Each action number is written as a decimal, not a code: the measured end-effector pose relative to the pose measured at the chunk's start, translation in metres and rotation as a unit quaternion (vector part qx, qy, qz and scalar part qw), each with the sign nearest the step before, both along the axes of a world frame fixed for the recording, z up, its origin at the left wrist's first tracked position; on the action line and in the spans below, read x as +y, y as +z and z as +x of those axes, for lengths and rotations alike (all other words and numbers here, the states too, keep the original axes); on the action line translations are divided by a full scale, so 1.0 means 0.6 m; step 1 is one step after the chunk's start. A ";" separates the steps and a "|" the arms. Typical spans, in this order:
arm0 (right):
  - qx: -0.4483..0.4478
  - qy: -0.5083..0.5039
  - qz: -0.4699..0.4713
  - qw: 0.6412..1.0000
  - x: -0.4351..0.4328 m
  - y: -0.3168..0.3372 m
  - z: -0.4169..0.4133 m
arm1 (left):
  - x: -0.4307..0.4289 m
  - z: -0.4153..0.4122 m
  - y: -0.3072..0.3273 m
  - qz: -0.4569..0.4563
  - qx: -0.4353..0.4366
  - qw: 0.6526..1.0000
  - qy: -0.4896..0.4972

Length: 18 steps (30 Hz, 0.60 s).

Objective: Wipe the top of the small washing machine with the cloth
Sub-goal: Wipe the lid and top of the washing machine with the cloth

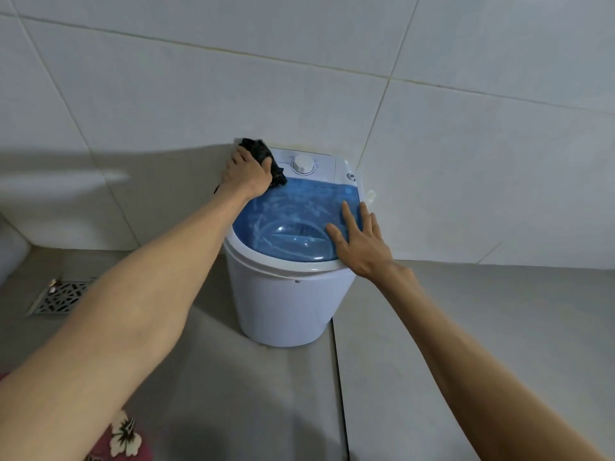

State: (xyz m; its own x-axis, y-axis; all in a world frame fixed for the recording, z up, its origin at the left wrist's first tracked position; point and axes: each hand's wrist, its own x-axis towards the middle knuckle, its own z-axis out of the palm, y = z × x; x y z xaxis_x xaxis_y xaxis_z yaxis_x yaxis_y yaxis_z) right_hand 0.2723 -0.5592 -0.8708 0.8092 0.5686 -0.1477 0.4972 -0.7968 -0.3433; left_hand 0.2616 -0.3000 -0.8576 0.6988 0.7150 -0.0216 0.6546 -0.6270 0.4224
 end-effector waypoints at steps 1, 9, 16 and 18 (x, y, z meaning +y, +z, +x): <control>0.002 0.001 -0.008 1.000 0.001 0.001 0.002 | 0.004 0.001 -0.001 0.008 -0.004 1.000 -0.012; 0.012 0.004 -0.032 0.999 0.005 0.010 0.001 | -0.043 0.011 -0.010 0.126 -0.013 0.972 -0.199; 0.020 0.004 -0.036 0.999 0.001 0.015 0.001 | -0.047 -0.008 -0.008 0.110 -0.044 0.973 -0.199; 0.020 0.004 -0.037 0.999 0.000 0.016 0.001 | -0.062 -0.021 -0.012 0.108 -0.046 0.974 -0.197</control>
State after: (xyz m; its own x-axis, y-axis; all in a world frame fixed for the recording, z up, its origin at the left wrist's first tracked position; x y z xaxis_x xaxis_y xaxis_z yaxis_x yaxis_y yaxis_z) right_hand 0.2727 -0.5591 -0.8613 0.7978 0.5608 -0.2214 0.4903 -0.8172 -0.3031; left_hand 0.2490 -0.3373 -0.8650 0.9113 0.3731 0.1742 0.3120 -0.9018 0.2990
